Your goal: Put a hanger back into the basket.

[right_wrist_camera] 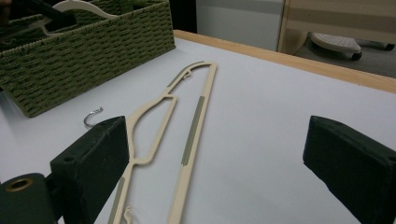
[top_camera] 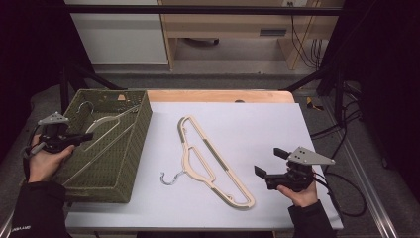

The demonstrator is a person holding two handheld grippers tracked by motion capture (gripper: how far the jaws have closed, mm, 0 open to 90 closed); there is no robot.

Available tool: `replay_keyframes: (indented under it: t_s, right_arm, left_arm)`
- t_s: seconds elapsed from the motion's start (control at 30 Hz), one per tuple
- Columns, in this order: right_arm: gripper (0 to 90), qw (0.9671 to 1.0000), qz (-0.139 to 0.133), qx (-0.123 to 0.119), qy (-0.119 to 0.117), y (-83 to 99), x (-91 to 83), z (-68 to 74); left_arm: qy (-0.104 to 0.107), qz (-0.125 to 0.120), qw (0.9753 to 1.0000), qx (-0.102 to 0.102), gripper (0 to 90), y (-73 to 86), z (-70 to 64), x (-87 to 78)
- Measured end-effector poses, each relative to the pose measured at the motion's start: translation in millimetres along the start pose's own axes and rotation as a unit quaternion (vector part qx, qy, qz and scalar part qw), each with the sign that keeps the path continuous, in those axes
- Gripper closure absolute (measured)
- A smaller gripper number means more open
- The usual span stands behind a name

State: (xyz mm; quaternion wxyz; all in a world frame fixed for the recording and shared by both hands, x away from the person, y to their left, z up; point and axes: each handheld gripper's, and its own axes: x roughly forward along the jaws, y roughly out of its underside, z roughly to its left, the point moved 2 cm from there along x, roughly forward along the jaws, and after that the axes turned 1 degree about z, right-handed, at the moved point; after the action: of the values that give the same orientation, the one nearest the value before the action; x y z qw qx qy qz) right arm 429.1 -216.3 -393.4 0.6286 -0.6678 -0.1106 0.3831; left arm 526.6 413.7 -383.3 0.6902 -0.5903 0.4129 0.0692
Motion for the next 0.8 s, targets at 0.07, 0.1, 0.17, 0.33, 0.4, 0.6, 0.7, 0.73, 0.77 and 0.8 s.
replay_keyframes:
  t_s: [0.07, 0.1, 0.17, 0.33, 0.4, 0.6, 0.7, 0.73, 0.77, 0.8]
  right_arm:
    - [7.5, 1.0, 0.001, 0.0, 0.0, 0.2, 0.2, 0.3]
    - [7.5, 1.0, 0.001, 0.0, 0.0, 0.2, 0.2, 0.3]
    - [7.6, 1.0, 0.001, 0.0, -0.001, 0.5, 0.9, 0.6]
    - [7.6, 1.0, 0.004, 0.001, -0.004, 1.1, 2.3, 1.9]
    - [7.6, 1.0, 0.004, 0.002, -0.004, 1.2, 2.6, 2.4]
    - [7.7, 1.0, 0.004, 0.002, -0.006, 1.2, 2.9, 3.1]
    - [7.7, 1.0, 0.005, -0.001, -0.008, 1.6, 3.6, 3.5]
    - [7.7, 0.9999, 0.006, -0.003, -0.009, 1.7, 3.6, 3.5]
    - [7.7, 1.0, 0.005, -0.001, -0.008, 1.7, 4.0, 3.8]
    - [7.7, 1.0, 0.006, -0.001, -0.007, 1.8, 4.3, 4.1]
  left_arm:
    - [0.002, -0.002, 1.0, -0.002, 85.6, 2.2, -0.4, 1.7]
    - [0.003, 0.001, 1.0, -0.002, 85.6, 3.1, -1.2, 2.8]
    - [0.005, 0.014, 0.9999, 0.004, 85.3, 4.9, -4.3, 5.6]
    - [0.012, 0.022, 0.9994, 0.023, 83.0, 6.2, -19.2, 6.7]
    - [0.013, 0.028, 0.9989, 0.035, 82.5, 8.4, -25.9, 8.6]
    - [0.008, 0.041, 0.9975, 0.057, 80.2, 16.2, -38.8, 13.2]
    - [0.005, 0.05, 0.9966, 0.065, 78.0, 17.7, -43.7, 16.2]
    - [0.007, 0.058, 0.9957, 0.072, 77.2, 18.4, -45.2, 17.1]
    - [0.003, 0.063, 0.9951, 0.076, 76.6, 19.1, -47.0, 18.4]
    - [0.001, 0.068, 0.9948, 0.077, 76.0, 20.2, -48.5, 19.7]
